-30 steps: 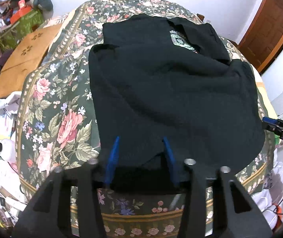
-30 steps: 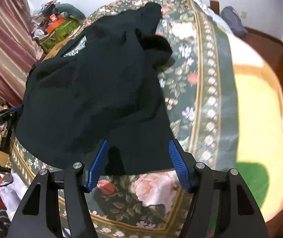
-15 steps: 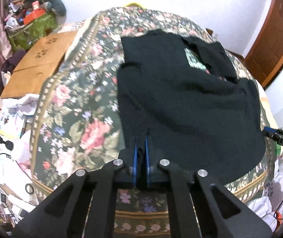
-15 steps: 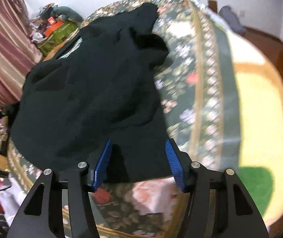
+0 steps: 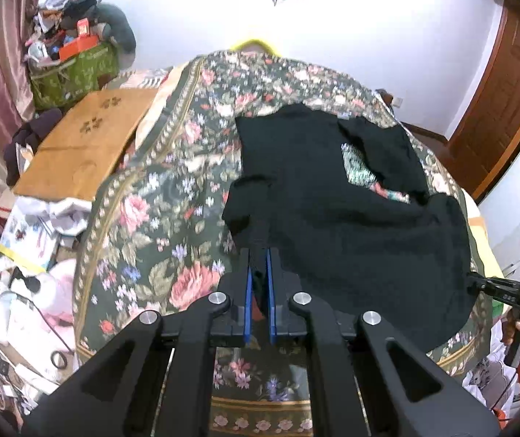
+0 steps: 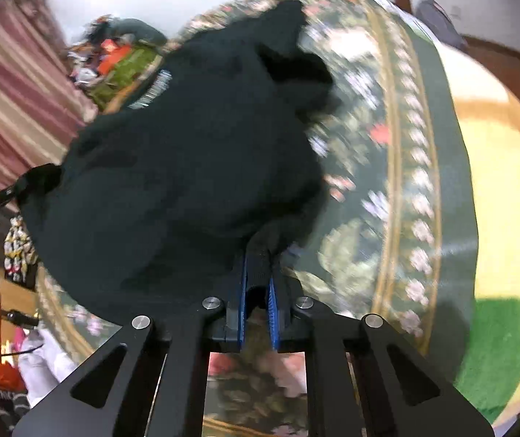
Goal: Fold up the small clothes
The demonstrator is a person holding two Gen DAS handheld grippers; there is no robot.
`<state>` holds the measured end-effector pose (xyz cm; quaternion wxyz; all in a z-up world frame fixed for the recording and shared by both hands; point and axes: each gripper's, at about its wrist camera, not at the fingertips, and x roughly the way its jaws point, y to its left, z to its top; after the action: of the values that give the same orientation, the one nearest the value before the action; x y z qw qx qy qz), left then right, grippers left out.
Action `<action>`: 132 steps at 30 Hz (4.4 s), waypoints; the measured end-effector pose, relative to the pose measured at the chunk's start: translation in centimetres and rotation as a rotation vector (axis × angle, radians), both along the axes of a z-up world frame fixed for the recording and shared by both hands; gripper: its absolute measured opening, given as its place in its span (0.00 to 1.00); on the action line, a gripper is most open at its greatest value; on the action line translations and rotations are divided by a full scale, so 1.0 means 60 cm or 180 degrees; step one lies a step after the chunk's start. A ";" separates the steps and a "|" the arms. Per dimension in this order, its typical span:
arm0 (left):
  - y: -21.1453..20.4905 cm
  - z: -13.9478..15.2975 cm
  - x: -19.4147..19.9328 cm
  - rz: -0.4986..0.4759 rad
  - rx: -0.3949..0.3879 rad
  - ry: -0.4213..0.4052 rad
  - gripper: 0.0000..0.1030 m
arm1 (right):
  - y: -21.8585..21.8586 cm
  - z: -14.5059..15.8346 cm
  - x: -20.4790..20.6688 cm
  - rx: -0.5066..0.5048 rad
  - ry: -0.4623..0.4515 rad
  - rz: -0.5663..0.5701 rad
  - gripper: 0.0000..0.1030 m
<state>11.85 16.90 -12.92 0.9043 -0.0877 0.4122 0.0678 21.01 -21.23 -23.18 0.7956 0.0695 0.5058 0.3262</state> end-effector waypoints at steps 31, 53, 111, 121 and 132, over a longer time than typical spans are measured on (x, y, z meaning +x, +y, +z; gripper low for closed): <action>0.104 0.129 0.309 0.0612 0.0119 -0.0405 0.05 | 0.066 0.258 0.237 -0.0088 -0.1353 -0.0451 0.07; 0.166 -0.086 0.552 0.0358 0.0246 0.0167 0.48 | 0.116 0.120 0.454 -0.0414 -0.0674 -0.0418 0.27; 0.086 -0.172 0.280 0.0007 0.0045 0.1030 0.75 | 0.047 0.040 0.157 -0.0658 -0.0357 -0.0087 0.72; 0.007 -0.148 0.232 -0.0213 -0.0087 0.0889 0.19 | 0.044 0.033 0.092 -0.0384 -0.0173 -0.0169 0.72; -0.120 -0.114 0.134 -0.0810 -0.0129 0.0784 0.18 | 0.036 0.044 0.070 -0.0151 -0.0231 -0.0274 0.72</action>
<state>19.87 9.68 -19.78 0.8463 -0.0440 0.5289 -0.0452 25.19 -19.09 -20.56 0.8281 0.0604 0.4807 0.2819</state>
